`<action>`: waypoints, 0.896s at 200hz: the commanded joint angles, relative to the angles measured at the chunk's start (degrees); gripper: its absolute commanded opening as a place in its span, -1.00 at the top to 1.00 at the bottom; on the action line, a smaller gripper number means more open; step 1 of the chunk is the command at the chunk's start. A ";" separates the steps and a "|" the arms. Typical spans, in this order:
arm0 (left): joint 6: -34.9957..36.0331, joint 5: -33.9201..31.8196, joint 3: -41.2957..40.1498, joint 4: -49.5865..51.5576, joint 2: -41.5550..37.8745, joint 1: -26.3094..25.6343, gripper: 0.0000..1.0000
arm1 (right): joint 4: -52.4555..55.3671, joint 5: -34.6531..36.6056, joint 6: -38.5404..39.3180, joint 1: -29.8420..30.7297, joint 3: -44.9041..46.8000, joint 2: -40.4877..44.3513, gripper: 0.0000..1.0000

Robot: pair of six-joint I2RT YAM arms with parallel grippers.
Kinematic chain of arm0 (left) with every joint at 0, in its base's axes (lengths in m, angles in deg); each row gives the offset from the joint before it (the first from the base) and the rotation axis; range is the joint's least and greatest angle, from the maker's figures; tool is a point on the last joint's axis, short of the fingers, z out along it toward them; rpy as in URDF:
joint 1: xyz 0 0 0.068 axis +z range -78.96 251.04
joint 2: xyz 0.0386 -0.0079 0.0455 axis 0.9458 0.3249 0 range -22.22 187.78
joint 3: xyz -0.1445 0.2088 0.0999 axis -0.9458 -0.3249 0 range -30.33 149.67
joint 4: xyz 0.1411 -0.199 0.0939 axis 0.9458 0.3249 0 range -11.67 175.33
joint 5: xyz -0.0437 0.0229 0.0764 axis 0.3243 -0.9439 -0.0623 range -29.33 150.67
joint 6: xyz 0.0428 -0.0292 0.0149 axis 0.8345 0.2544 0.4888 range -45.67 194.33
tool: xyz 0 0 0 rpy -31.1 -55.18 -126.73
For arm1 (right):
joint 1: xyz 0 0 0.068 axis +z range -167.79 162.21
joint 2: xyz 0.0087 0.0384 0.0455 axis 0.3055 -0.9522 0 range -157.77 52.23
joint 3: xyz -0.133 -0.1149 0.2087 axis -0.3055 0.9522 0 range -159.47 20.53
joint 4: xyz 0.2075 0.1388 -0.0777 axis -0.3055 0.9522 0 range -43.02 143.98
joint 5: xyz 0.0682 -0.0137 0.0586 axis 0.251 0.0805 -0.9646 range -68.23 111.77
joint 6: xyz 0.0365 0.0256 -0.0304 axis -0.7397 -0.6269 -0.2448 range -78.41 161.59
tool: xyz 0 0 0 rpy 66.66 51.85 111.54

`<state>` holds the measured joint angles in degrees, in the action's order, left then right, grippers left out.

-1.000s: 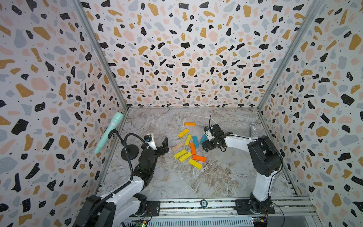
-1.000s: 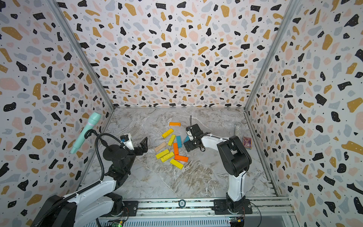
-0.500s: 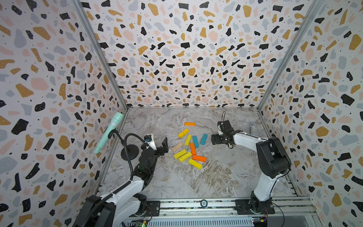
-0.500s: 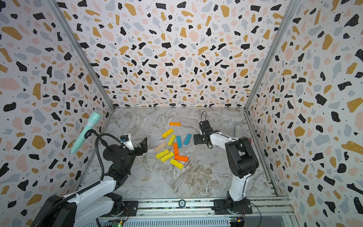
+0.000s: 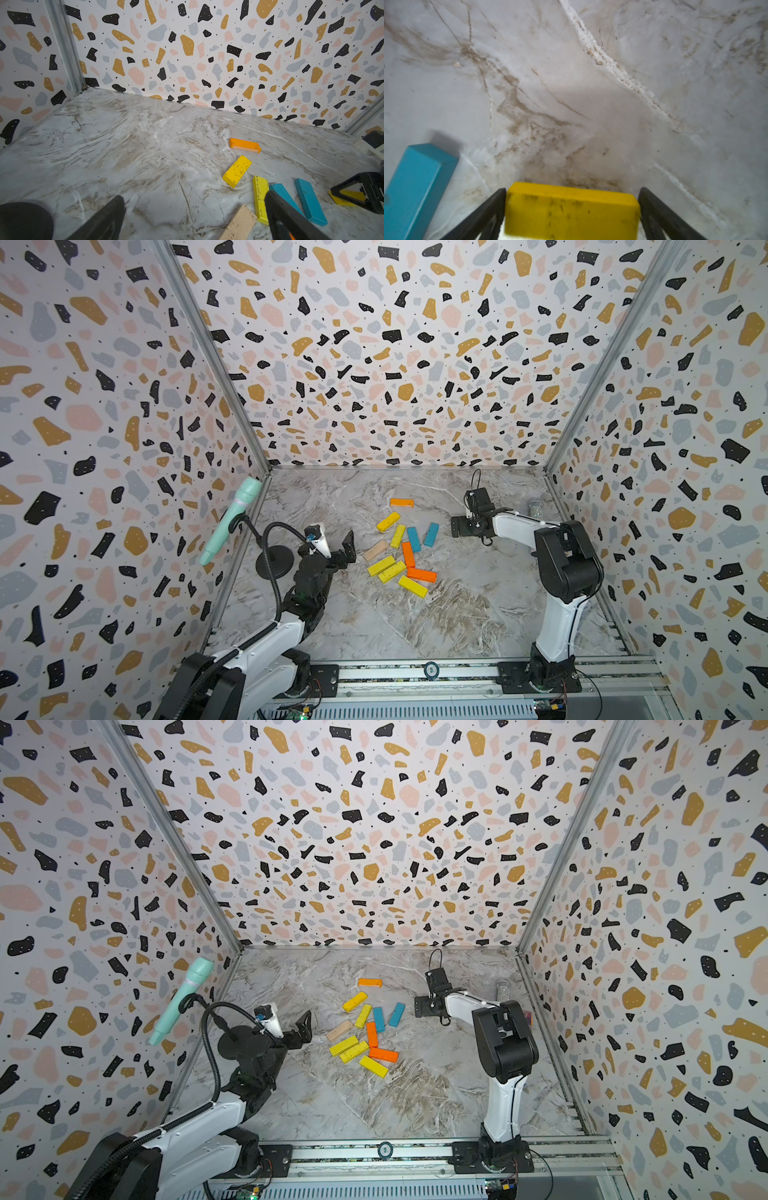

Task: Assemble the number 6 with building blocks
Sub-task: Move the building block to the center of the board.

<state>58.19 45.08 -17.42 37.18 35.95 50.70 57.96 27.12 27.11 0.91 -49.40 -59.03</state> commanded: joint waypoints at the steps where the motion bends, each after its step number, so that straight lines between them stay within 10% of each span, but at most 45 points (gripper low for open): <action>1: -0.21 -0.93 0.98 -1.79 -0.69 -0.23 -0.99 | 1.70 1.47 0.59 -0.25 -1.93 -0.42 -0.98; 120: -0.32 -0.74 1.09 -1.79 -0.42 -0.23 -0.99 | -0.83 -3.73 -1.74 1.28 3.49 15.51 -1.00; 179: -0.58 -0.27 1.20 -1.44 -0.51 -0.23 -0.99 | -1.77 -6.28 -4.85 3.10 8.11 16.61 -0.57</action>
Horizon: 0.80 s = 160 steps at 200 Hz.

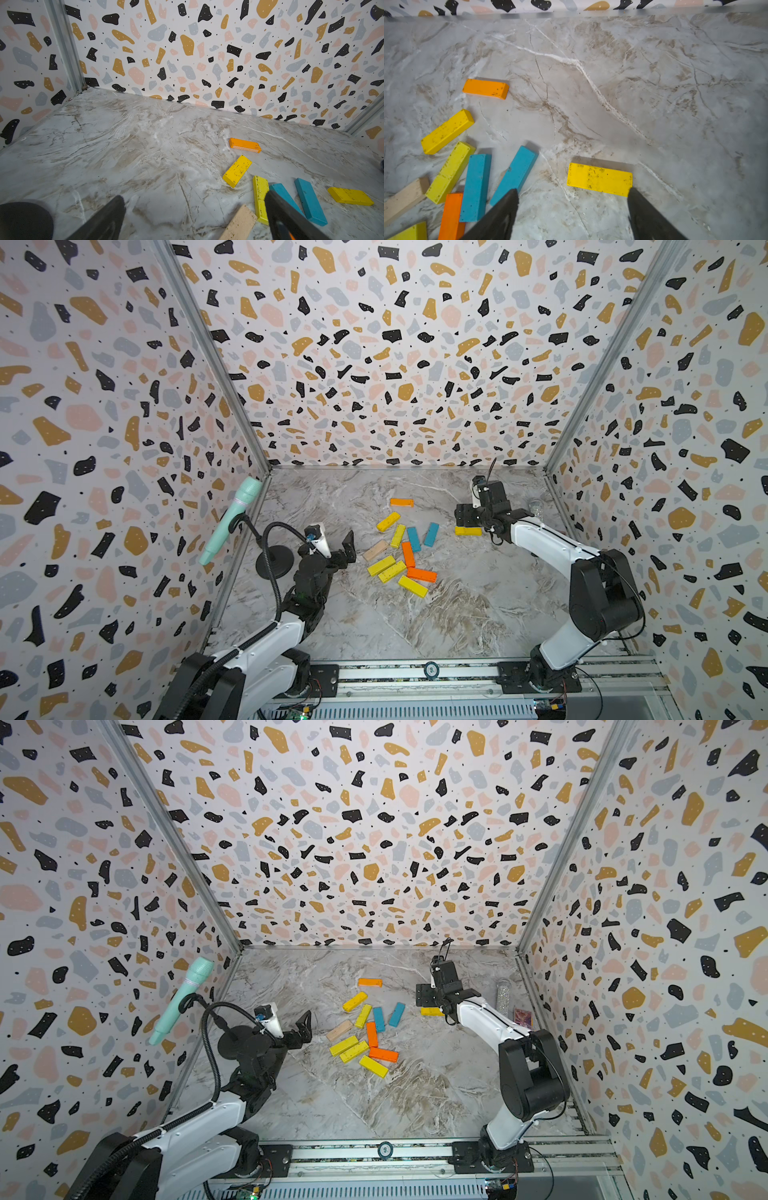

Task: Assemble the number 6 with building blocks
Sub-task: Pick up the building block from the center of the board.

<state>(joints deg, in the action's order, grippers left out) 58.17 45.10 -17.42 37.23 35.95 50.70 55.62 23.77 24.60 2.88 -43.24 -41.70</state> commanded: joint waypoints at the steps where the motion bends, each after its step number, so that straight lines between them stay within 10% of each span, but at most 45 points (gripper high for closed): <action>1: -0.55 -0.31 1.22 -1.46 -0.52 -0.23 -0.99 | 0.49 -3.00 -2.43 1.26 1.97 -0.77 -0.57; 160: -1.00 0.08 1.16 -0.38 -2.87 -0.15 -0.99 | 5.58 5.06 -7.51 12.62 -16.10 -21.85 -0.47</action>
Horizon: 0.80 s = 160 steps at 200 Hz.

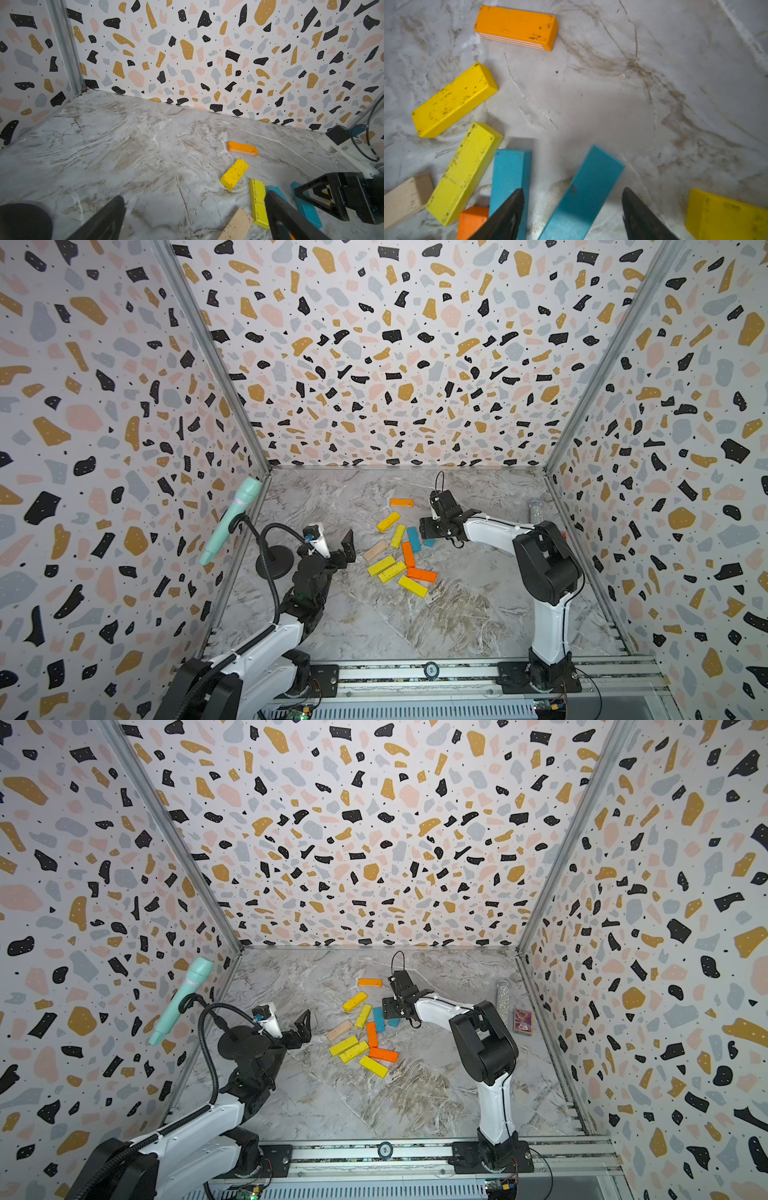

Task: Assemble the number 6 with building blocks
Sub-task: Pick up the building block from the center of the board.

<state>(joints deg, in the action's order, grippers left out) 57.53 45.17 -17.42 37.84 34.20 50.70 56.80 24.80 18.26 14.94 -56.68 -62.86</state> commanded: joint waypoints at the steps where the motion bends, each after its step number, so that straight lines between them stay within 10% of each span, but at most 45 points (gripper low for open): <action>1: -0.40 -0.02 1.11 -1.00 -1.18 -0.19 -0.99 | 4.41 4.06 -1.18 0.57 -2.67 -0.72 -0.47; 84: -1.46 0.46 0.83 -1.44 -1.54 -0.17 -0.99 | 7.64 5.35 -1.09 1.30 -6.29 -5.40 -0.29; 160: -1.12 4.09 1.06 -2.12 -1.54 -0.17 -0.99 | 3.50 6.45 -3.24 0.97 2.40 2.08 0.52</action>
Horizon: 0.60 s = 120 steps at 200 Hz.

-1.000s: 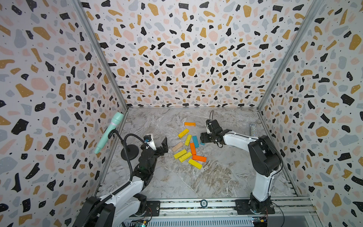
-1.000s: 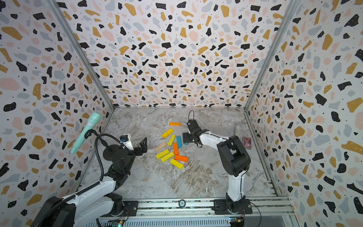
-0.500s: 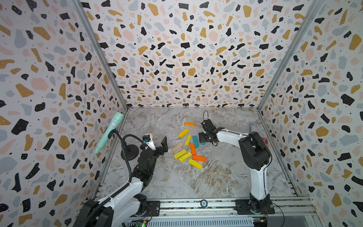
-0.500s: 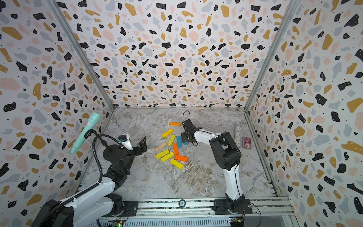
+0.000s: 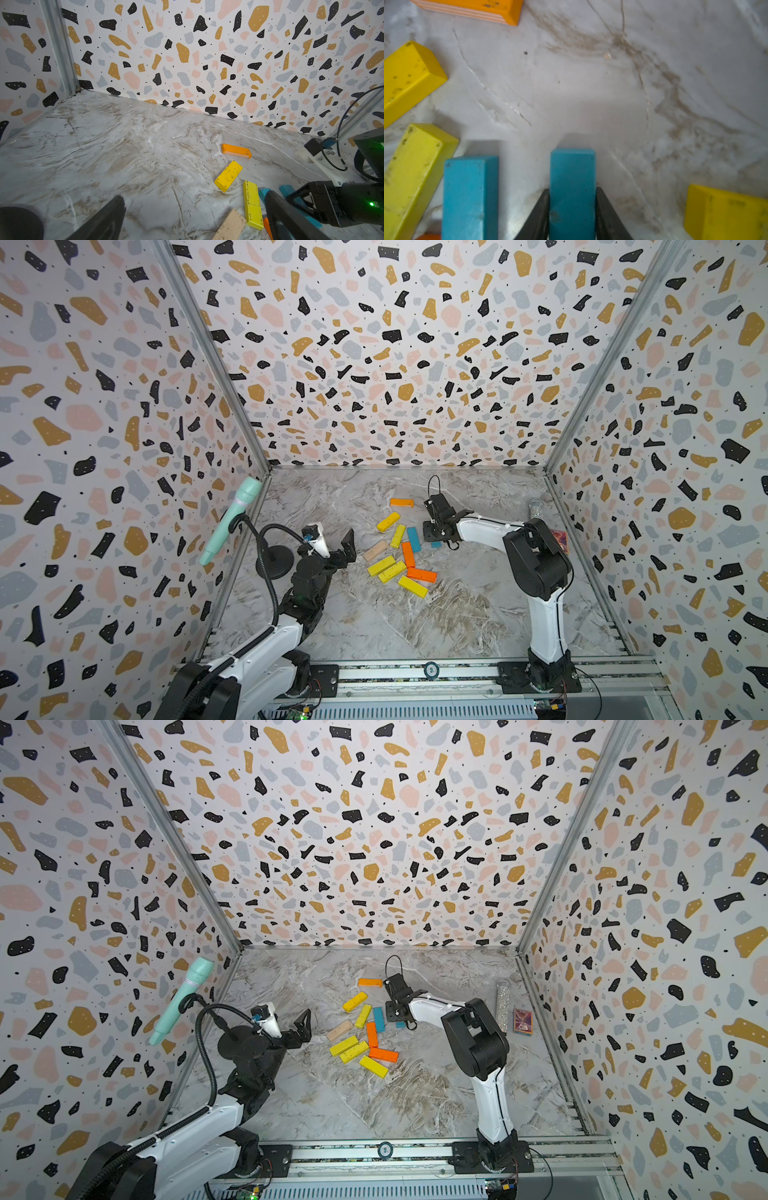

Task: Assemble the number 6 with building blocks
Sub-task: Pick up the building block from the center of the board, then assemble the building block at the center of the board.

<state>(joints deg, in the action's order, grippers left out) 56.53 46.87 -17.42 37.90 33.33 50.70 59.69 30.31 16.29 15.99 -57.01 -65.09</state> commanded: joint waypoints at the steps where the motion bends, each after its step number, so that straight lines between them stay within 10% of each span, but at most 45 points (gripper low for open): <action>1: -0.07 2.42 1.07 -2.15 -0.68 -0.20 -0.99 | 0.59 0.95 -1.30 -0.10 2.78 4.39 0.54; 120: 2.08 5.37 2.21 -2.73 2.07 -3.15 -0.99 | -8.27 0.44 -4.78 -2.91 16.67 13.13 0.63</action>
<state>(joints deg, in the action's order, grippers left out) 57.19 51.66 -17.20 37.18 35.34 48.19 52.45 30.29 11.90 13.65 -40.24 -51.47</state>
